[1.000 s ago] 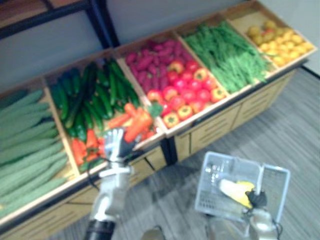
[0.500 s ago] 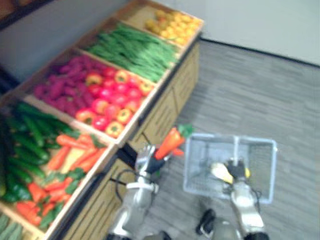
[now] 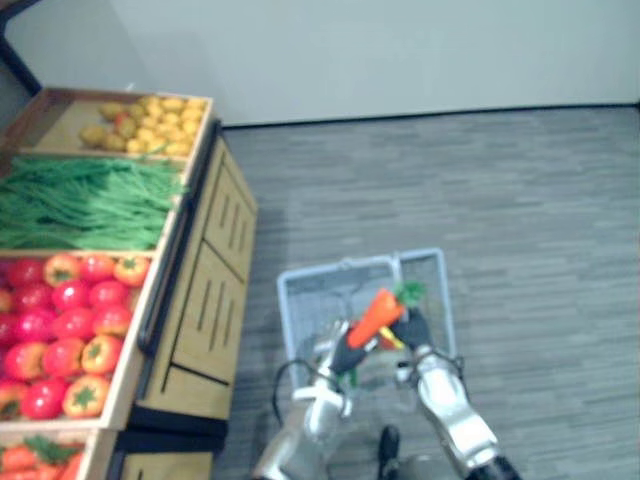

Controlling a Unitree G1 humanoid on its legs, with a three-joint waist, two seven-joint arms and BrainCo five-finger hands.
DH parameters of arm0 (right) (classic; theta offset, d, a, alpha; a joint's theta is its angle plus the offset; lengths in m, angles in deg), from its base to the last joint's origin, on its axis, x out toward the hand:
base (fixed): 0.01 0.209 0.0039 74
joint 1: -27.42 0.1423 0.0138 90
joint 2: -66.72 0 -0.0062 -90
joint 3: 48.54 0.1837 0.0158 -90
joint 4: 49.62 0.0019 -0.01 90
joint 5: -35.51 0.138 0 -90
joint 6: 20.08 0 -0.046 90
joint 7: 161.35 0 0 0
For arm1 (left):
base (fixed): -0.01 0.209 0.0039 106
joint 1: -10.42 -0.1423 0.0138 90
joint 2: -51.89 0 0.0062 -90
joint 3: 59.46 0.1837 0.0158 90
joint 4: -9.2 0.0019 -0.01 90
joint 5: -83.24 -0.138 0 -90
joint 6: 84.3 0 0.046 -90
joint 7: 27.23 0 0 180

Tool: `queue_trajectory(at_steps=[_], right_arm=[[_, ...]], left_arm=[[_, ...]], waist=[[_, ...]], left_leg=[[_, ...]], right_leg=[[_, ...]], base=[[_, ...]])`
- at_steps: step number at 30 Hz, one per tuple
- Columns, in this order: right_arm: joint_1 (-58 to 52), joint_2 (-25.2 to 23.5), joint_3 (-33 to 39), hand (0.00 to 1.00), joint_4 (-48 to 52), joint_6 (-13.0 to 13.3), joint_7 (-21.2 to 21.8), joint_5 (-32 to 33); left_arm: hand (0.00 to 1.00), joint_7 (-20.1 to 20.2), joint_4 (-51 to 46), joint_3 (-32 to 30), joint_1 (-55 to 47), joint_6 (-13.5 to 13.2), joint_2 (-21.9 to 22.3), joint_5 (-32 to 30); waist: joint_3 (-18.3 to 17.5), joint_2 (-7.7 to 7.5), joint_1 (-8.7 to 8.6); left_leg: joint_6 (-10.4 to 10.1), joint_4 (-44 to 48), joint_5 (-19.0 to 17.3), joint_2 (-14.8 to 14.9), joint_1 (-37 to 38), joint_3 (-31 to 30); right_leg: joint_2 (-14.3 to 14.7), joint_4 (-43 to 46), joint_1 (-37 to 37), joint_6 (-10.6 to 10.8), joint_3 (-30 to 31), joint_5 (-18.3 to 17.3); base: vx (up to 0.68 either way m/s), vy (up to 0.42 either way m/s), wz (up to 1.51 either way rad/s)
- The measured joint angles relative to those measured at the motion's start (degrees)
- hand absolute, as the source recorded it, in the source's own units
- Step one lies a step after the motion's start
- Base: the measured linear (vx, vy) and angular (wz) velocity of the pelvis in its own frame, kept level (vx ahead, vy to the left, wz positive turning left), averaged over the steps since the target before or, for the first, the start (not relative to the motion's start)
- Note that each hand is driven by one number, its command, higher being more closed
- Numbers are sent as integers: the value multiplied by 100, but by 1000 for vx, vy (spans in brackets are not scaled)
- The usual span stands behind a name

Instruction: Pick vegetable in the basket

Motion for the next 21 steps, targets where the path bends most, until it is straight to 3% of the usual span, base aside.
queue_trajectory(at_steps=[2, 3, 11, 21], right_arm=[[-23, 10, 75, 100, 2, -1, -55, 8], [-30, 34, 98, 100, 3, -5, -66, 7], [-190, 13, 35, 100, 307, -5, -2, 16], [-767, -66, 69, 100, 372, 70, 225, 232]], left_arm=[[100, -59, 155, 146, 141, 11, -14, 4], [0, -65, 236, 205, 195, 13, -14, 4], [0, 52, 884, 709, 576, 215, -56, -35], [0, 150, 1689, 315, 867, 437, -106, -220]], waist=[[-68, -114, -16], [-77, -130, -16], [-124, -136, -65], [-149, -140, -277]], left_leg=[[81, -332, 122, -170, 48, 22], [124, -566, 222, -282, 164, 34], [165, -805, 311, -577, 436, 194], [271, -1184, 413, -618, 620, 229]], right_leg=[[-135, -173, 4, 97, 16, 110], [-219, -270, 55, 129, 30, 188], [-453, -564, 293, 288, 199, 380], [-448, -607, 284, 349, 259, 440]], base=[[69, 230, 9], [65, 213, 5], [43, 132, -5], [-32, 20, -4]])
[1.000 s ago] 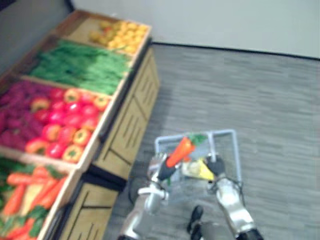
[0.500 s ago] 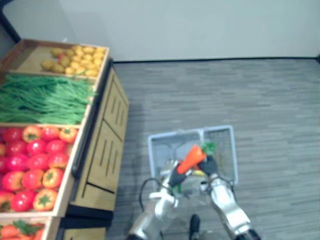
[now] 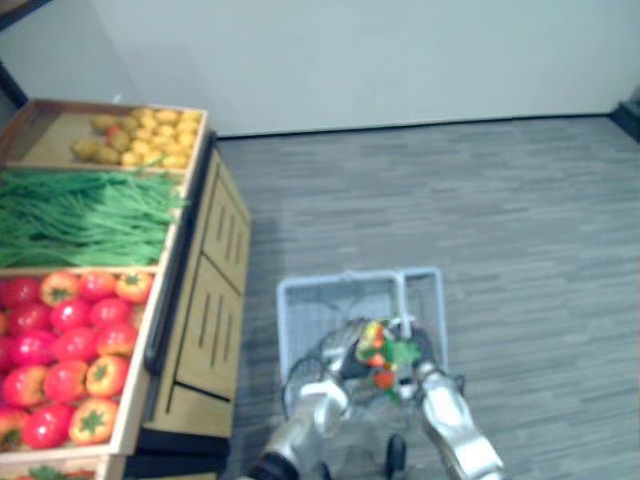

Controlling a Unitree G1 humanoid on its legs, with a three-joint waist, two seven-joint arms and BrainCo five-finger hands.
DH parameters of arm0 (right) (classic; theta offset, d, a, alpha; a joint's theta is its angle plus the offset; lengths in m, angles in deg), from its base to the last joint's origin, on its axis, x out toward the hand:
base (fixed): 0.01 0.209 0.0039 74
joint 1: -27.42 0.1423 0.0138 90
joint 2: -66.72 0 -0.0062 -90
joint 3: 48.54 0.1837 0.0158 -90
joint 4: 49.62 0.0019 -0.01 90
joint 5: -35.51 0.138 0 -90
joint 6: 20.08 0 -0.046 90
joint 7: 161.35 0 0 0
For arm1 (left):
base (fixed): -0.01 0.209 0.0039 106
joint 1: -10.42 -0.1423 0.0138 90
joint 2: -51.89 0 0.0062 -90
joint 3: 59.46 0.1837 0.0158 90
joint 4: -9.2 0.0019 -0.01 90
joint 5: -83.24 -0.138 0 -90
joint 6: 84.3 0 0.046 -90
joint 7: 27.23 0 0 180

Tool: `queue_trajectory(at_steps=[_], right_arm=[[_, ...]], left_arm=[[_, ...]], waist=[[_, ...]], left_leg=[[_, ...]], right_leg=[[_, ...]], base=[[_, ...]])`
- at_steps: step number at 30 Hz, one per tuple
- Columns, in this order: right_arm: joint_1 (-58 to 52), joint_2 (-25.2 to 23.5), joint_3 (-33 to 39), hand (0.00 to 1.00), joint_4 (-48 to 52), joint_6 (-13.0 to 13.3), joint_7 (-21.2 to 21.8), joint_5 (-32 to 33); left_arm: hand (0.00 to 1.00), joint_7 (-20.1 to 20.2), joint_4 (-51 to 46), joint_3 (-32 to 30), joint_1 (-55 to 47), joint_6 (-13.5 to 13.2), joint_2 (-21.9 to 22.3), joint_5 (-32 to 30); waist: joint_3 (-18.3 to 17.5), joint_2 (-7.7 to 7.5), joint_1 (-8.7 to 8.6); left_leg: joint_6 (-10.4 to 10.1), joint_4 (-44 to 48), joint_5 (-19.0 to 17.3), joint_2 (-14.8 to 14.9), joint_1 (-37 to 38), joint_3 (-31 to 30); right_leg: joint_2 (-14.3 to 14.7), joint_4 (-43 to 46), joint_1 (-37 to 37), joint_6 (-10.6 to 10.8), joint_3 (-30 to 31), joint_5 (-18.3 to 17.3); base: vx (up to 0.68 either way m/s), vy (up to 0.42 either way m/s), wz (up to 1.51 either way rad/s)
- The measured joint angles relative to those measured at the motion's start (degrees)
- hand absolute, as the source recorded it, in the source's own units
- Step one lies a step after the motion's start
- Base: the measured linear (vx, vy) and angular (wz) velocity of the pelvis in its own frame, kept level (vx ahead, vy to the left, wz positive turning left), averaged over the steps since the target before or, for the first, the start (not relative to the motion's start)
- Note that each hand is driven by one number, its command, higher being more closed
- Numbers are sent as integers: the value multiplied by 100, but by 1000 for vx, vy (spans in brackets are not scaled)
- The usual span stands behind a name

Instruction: Pick vegetable in the basket

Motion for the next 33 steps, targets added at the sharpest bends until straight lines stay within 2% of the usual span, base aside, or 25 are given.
queue_trajectory(at_steps=[3, 4, 11, 13, 15, 19, 20, 21, 24, 26, 28, 30, 33], right_arm=[[-185, -1, 135, 100, -9, 1, 26, -5], [-320, -7, 451, 100, -75, 9, 62, -6], [-502, -299, 1411, 100, -726, 7, 118, -70], [-502, -387, 1940, 100, -958, -18, 98, -149], [-478, -408, 2729, 100, -1120, -82, -116, -229], [-483, -300, 3814, 100, -1597, -80, -522, -223], [-476, -220, 4050, 100, -1827, -81, -588, -224], [-446, -118, 4289, 100, -2080, -80, -688, -225], [-362, 11, 4514, 100, -2524, -84, -776, -236], [-293, 69, 4798, 100, -3110, -155, -787, -263], [-267, 89, 4984, 100, -3571, -218, -776, -263], [-265, 107, 5103, 100, -3911, -295, -772, -240], [-239, 203, 5327, 100, -4291, -333, -754, -222]], left_arm=[[0, 23, 133, -160, 17, 30, -29, -51], [0, 31, 143, -297, 11, 59, -84, -51], [0, 226, -279, -342, -70, -187, 40, -60], [0, 227, -606, -619, -141, -192, -14, -50], [0, 204, -811, -1228, -247, -57, -195, -29], [0, 159, -1001, -1902, -626, 25, -544, 203], [0, 156, -1092, -2181, -766, 13, -552, 377], [0, 110, -1120, -2531, -881, 7, -471, 862], [0, 21, -1116, -2953, -977, -7, -437, 1605], [0, -35, -997, -3458, -956, -25, -388, 2565], [0, -29, -685, -3716, -934, -53, -386, 3109], [0, 32, -95, -3858, -956, -66, -393, 3387], [0, 226, 1145, -3988, -940, -42, -383, 3429]], waist=[[0, 1, -28], [1, 2, -27], [4, 22, -97], [8, 45, -112], [7, 106, -129], [-25, 168, -171], [-33, 179, -167], [-48, 191, -163], [-67, 180, -165], [-101, 181, -155], [-122, 199, -162], [-178, 238, -153], [-277, 204, -167]], left_leg=[[0, -15, 0, 6, 12, 58], [-4, -77, 16, 6, 62, 100], [-3, -107, 25, 0, 85, 100], [-3, -112, 25, -6, 89, 82], [-3, -118, 25, -16, 101, 71], [5, -120, 31, -27, 108, -14], [14, -122, 36, -35, 108, -34], [32, -134, 49, -47, 109, -45], [34, -178, 73, -57, 116, -59], [27, -191, 95, -56, 122, -128], [2, -215, 106, -59, 160, -196], [-21, -304, 140, -66, 168, -201], [-25, -337, 142, -67, 179, -193]], right_leg=[[6, -2, -16, 3, 35, -1], [14, -2, -19, 4, 53, 0], [17, 7, -23, 5, 46, -2], [11, 28, -13, 5, 25, -2], [-2, 28, 2, 7, 8, -3], [-21, 26, 39, 10, -78, -6], [-30, 24, 49, 10, -100, -6], [-43, 0, 53, 12, -114, -8], [-51, -2, 54, 20, -134, -13], [-54, -3, 96, 29, -209, -36], [-60, -3, 150, 38, -282, -67], [-60, -3, 142, 35, -288, -78], [-55, -3, 139, 63, -279, -116]], base=[[-8, 16, -10], [14, 14, -11], [25, 17, -1], [37, 31, 5], [4, 14, 2], [-1, 23, 10], [-17, 25, 10], [-24, 30, 8], [-22, 10, 3], [-25, -3, 14], [-13, -2, 17], [-10, 0, 4], [0, 0, 0]])
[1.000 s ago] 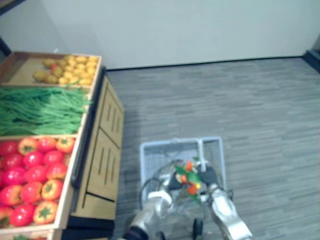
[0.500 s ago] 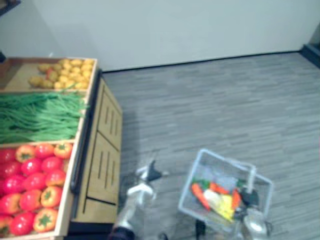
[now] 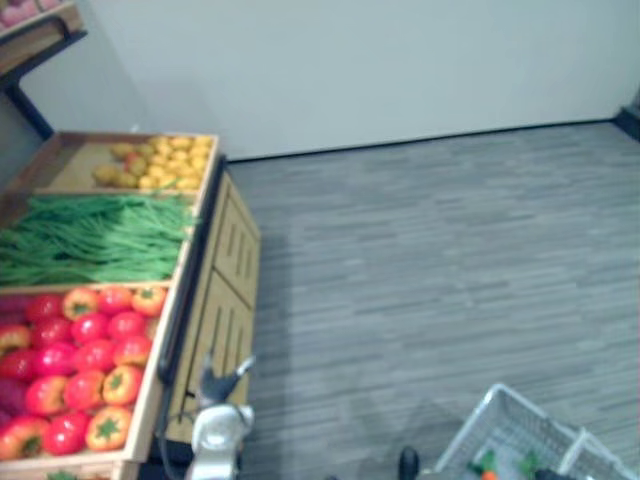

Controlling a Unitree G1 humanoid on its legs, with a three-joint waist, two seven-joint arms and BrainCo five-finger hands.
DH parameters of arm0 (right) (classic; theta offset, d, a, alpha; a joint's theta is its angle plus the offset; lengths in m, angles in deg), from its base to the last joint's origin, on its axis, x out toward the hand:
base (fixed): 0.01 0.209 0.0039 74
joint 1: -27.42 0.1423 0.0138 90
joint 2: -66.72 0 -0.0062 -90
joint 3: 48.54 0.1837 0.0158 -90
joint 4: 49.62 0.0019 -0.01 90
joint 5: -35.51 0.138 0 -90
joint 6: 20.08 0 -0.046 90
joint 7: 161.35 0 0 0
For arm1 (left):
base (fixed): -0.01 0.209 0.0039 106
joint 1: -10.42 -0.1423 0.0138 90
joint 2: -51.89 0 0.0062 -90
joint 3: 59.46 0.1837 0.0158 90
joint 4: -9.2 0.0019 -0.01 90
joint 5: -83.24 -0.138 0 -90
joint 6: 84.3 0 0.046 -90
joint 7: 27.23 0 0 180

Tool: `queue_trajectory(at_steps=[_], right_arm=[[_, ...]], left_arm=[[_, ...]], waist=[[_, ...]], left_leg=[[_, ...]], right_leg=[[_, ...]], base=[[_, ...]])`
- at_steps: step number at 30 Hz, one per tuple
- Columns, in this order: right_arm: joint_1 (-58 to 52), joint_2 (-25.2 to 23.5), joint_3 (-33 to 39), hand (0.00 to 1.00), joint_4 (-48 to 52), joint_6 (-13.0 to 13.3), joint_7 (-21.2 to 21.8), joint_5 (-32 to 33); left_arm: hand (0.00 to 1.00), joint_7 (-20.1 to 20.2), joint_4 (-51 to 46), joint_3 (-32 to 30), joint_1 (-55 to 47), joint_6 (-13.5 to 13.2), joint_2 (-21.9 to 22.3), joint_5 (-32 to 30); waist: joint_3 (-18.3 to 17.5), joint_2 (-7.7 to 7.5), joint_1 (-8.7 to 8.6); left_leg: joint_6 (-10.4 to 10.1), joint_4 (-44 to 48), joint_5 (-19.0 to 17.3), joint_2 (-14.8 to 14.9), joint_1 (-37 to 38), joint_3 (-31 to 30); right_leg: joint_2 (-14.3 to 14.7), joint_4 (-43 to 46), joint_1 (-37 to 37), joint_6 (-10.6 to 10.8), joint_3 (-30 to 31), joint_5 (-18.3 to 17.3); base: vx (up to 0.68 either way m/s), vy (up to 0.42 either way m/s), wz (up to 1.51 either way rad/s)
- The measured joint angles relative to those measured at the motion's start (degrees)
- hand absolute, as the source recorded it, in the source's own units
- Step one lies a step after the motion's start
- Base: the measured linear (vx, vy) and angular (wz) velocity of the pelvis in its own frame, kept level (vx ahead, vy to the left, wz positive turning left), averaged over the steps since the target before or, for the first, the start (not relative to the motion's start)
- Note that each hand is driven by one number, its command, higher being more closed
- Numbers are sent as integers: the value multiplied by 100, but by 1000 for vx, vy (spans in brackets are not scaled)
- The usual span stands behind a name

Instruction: Pick vegetable in the basket

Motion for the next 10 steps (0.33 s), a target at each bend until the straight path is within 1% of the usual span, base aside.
queue_trajectory(at_steps=[1, 2, 3, 5, 6, 10], right_arm=[[15, 25, 52, 100, -93, 1, 1, 0], [53, 80, 68, 100, -245, 1, 2, -1], [123, 125, 84, 100, -394, 2, 11, -2], [229, 149, 158, 100, -574, 4, 100, -7], [278, 147, 163, 100, -587, 2, 148, -14], [478, 153, 148, 100, -735, 6, 254, -58]], left_arm=[[0, 42, 241, -19, 4, 19, 3, 0], [0, 112, 693, -62, 22, 60, 4, -1], [0, 218, 1089, -199, 34, 76, 21, -1], [0, 384, 1481, -418, 23, 134, 31, 3], [0, 483, 1559, -491, -4, 193, 28, 2], [0, 713, 1728, -590, -74, 285, 34, -27]], waist=[[-18, -22, -1], [-69, 23, -1], [-26, -65, -2], [-80, -59, 1], [-71, -101, 9], [-95, -140, 55]], left_leg=[[-2, -18, 2, 0, 12, 2], [-10, -38, 8, 0, 53, 12], [-11, -54, 7, 0, 103, 27], [-16, -55, 3, 3, 151, 46], [-17, -56, 1, 5, 164, 90], [-18, -52, -33, 11, 195, 183]], right_leg=[[2, 0, 1, -1, 3, -1], [3, 0, 26, -2, 11, -2], [8, 0, 66, -4, 29, -4], [11, 0, 102, 1, 39, -17], [13, 0, 104, 1, 55, -18], [27, 0, 100, -1, 164, -18]], base=[[24, 10, -3], [29, 15, -5], [25, 17, -5], [9, 21, -4], [2, 18, -6], [7, 17, -13]])
